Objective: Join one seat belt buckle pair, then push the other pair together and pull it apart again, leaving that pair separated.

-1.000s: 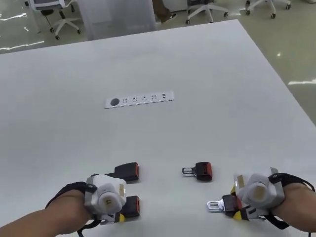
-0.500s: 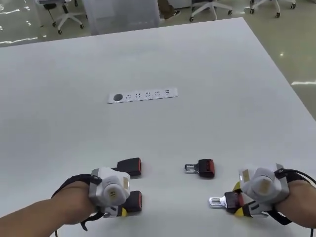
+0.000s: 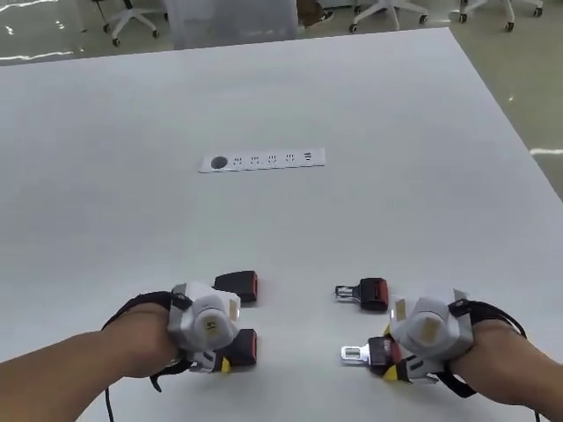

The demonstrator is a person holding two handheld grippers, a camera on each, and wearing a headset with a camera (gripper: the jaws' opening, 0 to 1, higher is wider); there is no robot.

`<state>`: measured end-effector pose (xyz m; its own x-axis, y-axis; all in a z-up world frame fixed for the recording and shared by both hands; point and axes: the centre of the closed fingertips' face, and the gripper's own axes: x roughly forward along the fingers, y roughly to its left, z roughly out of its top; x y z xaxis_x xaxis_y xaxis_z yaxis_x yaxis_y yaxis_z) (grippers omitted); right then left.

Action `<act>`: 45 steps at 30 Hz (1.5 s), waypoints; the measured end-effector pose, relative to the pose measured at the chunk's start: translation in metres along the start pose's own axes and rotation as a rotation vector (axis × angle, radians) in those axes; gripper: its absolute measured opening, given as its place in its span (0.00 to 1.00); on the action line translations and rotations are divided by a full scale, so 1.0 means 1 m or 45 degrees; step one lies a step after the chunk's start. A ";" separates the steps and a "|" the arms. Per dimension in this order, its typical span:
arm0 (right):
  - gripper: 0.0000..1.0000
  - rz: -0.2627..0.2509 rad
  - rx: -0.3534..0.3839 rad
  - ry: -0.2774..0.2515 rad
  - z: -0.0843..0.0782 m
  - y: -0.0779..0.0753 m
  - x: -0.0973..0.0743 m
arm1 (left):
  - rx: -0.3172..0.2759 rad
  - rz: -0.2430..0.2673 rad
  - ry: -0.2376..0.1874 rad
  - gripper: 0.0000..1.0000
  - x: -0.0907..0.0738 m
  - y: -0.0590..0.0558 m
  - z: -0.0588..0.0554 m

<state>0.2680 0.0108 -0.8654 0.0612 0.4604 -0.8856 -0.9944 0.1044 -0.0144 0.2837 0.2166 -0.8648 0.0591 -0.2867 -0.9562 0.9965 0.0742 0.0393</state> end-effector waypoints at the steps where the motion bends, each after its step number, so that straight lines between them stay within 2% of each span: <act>1: 0.35 0.000 -0.002 -0.008 0.005 0.000 0.002 | 0.000 -0.001 0.001 0.33 0.000 0.000 0.000; 5: 0.35 -0.012 0.013 -0.059 0.030 -0.001 0.015 | -0.008 -0.010 -0.005 0.33 0.000 -0.001 0.001; 8: 0.35 -0.022 0.081 -0.131 0.049 -0.004 0.024 | -0.022 -0.010 -0.017 0.33 0.000 -0.001 0.000; 12: 0.35 -0.046 0.054 -0.131 0.064 -0.007 0.033 | -0.029 -0.018 -0.022 0.34 0.001 -0.001 0.000; 22: 0.35 -0.016 -0.001 -0.136 0.098 -0.001 0.051 | 0.007 -0.026 -0.009 0.33 0.001 -0.003 0.001; 25: 0.35 -0.014 0.004 -0.132 0.104 -0.001 0.054 | 0.016 -0.034 -0.008 0.33 0.001 -0.003 0.002; 26: 0.35 -0.017 -0.001 -0.107 0.103 -0.001 0.055 | 0.019 -0.036 -0.007 0.33 0.001 -0.004 0.002; 29: 0.35 -0.017 -0.005 -0.103 0.102 -0.002 0.054 | 0.017 -0.036 -0.007 0.33 0.001 -0.004 0.002; 37: 0.35 -0.014 -0.031 -0.111 0.109 -0.002 0.054 | 0.009 -0.030 0.006 0.33 0.001 -0.004 0.001; 38: 0.35 -0.021 -0.064 -0.109 0.111 -0.002 0.056 | 0.010 -0.030 0.006 0.33 0.001 -0.004 0.001; 42: 0.35 -0.016 -0.066 -0.132 0.118 -0.001 0.059 | 0.022 -0.033 -0.003 0.33 0.001 -0.004 0.002; 45: 0.34 -0.014 -0.062 -0.125 0.117 -0.002 0.060 | 0.025 -0.034 -0.018 0.33 0.000 -0.004 0.001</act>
<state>0.2832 0.1410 -0.8640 0.0783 0.5440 -0.8354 -0.9965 0.0683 -0.0489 0.2800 0.2153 -0.8650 0.0330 -0.3020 -0.9527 0.9987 0.0473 0.0196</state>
